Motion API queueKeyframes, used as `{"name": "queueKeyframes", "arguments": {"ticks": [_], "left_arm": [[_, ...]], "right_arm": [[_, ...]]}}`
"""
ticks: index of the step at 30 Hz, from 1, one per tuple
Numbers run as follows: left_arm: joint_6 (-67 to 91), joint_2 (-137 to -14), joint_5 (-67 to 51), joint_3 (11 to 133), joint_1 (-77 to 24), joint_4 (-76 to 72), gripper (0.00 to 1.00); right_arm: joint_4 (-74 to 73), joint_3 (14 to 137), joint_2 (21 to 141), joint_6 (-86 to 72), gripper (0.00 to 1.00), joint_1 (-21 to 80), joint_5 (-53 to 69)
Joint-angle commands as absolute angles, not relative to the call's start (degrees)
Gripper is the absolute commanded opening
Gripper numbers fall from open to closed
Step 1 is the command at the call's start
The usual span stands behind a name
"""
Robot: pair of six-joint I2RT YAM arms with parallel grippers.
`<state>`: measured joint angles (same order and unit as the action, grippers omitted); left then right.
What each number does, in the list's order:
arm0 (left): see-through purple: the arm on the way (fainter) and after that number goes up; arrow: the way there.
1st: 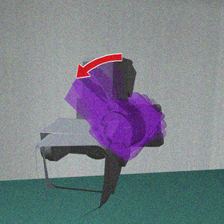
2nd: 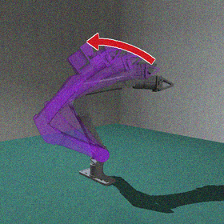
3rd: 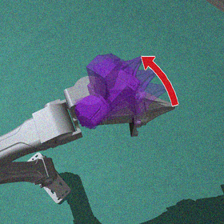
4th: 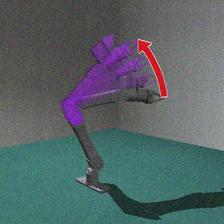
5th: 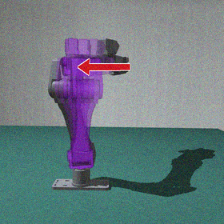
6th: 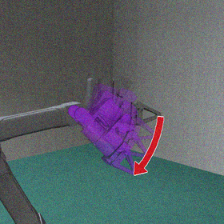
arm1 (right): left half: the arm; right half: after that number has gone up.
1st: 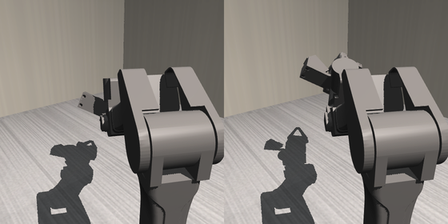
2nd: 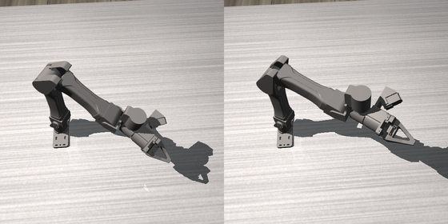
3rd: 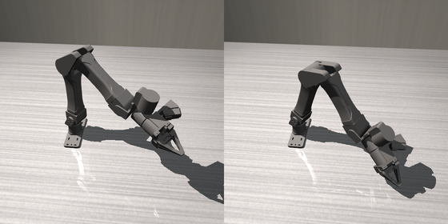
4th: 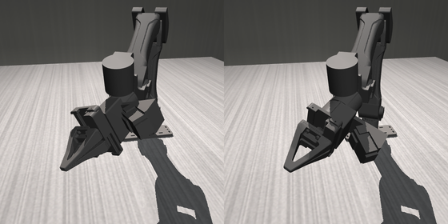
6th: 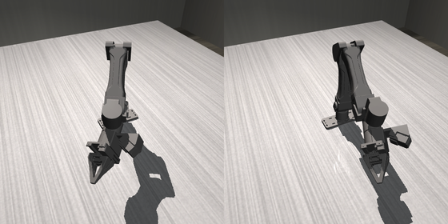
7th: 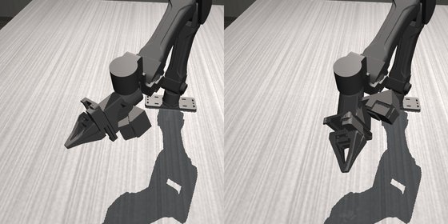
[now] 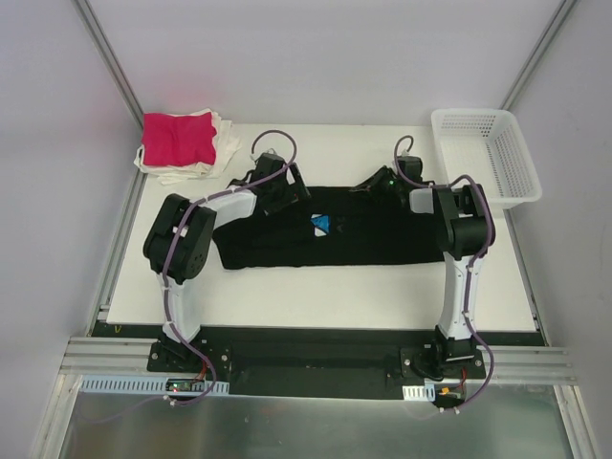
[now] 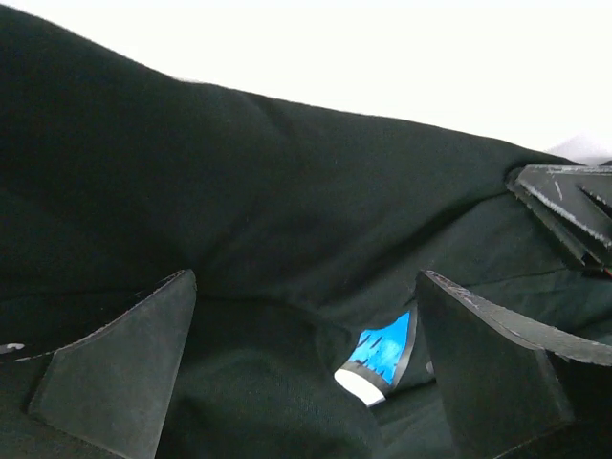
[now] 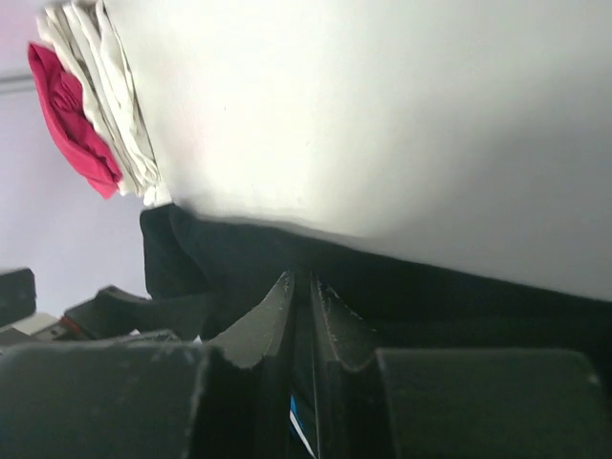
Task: Fold and stack the t-shirts
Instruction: Fold the other side of the tshirt into a rectangle
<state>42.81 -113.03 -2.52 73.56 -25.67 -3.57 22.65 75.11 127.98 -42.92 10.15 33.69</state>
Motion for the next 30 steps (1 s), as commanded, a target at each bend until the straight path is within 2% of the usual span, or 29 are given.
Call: {"name": "queueKeyframes", "arguments": {"ticks": [1,9,14,20,30], "left_arm": [[46.49,-106.97,-2.2,68.83,-25.75,-8.69,0.98],[46.41,-98.18,1.76,57.05,-22.95,-17.03,0.98],[43.69,-95.36,1.14,56.59,-19.61,-20.04,0.99],[42.8,-98.43,1.41,61.95,-12.75,-18.02,0.99],[46.84,-108.63,-7.81,65.22,-10.72,-25.22,0.98]], "right_arm": [[24.17,72.95,124.19,-42.71,0.14,7.83,32.26],[24.61,70.93,122.08,-42.45,0.14,6.94,32.78],[24.61,70.84,120.94,-42.1,0.14,6.86,33.31],[24.7,70.14,119.27,-41.84,0.14,6.94,33.66],[24.26,68.82,116.98,-41.4,0.14,5.98,33.75]]}}
